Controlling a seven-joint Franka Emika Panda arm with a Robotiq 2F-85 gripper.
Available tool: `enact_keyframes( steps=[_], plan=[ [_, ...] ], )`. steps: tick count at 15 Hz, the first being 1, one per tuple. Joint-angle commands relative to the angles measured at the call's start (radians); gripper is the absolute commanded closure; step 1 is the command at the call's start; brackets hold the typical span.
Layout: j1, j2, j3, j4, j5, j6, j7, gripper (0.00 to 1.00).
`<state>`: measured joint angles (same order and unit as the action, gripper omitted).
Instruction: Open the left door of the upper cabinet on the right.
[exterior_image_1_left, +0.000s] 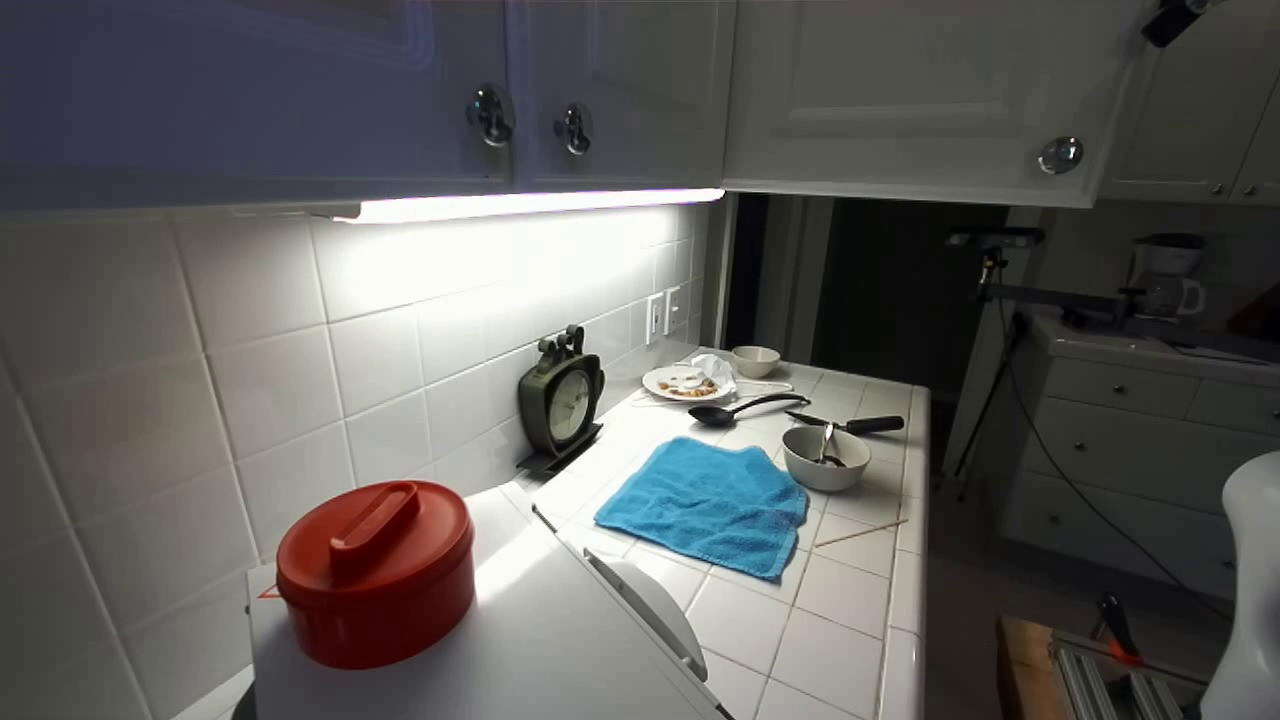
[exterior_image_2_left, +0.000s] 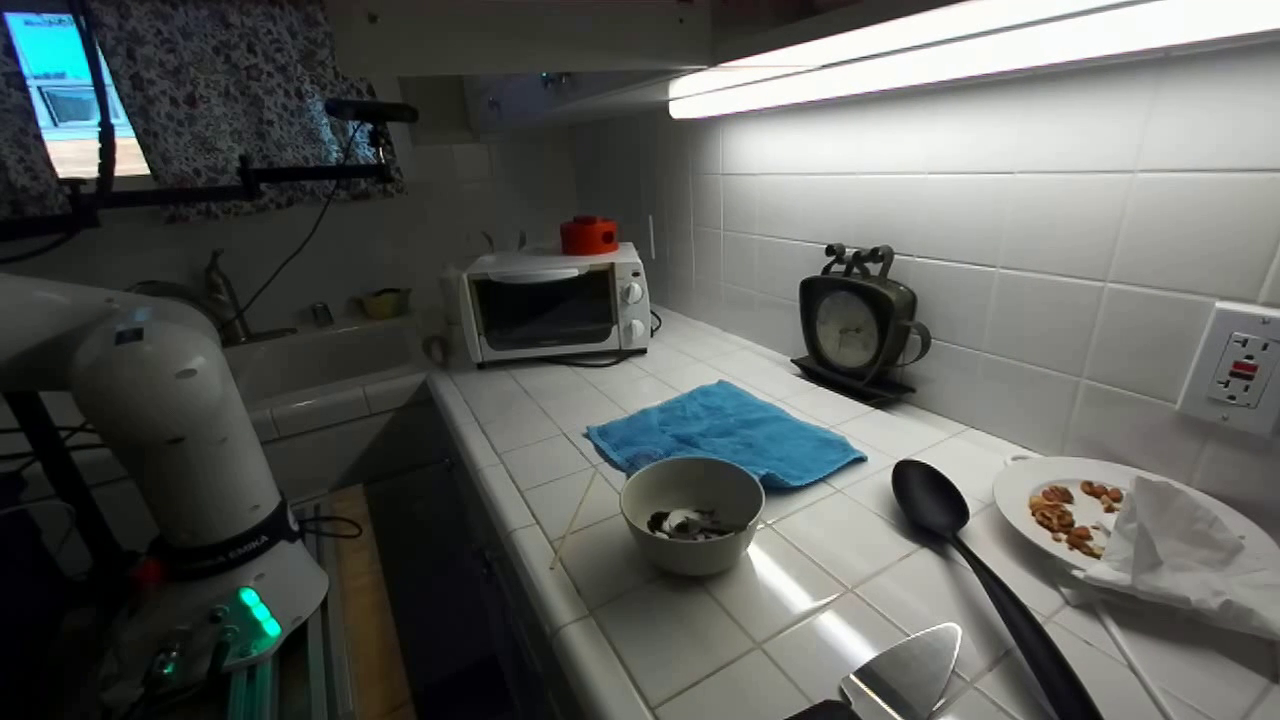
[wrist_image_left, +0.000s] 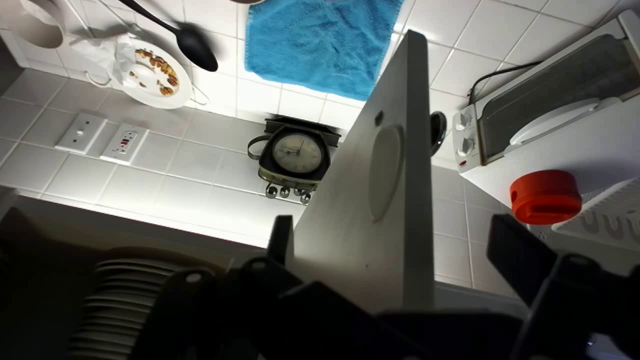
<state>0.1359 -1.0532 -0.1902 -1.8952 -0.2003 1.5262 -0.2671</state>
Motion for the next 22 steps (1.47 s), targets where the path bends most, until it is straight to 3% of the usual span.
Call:
enact_keyframes(
  steps=[1, 10, 17, 19, 22],
  plan=[
    [0.007, -0.004, 0.005, -0.028, 0.079, 0.022, 0.002, 0.00],
    [-0.011, 0.000, 0.055, -0.025, 0.174, -0.012, 0.025, 0.00],
    [-0.133, 0.024, 0.171, 0.176, 0.250, -0.472, 0.335, 0.00],
    [-0.168, 0.026, 0.173, 0.233, 0.306, -0.570, 0.416, 0.00],
    [-0.242, 0.029, 0.137, 0.290, 0.337, -0.625, 0.511, 0.00]
  ],
)
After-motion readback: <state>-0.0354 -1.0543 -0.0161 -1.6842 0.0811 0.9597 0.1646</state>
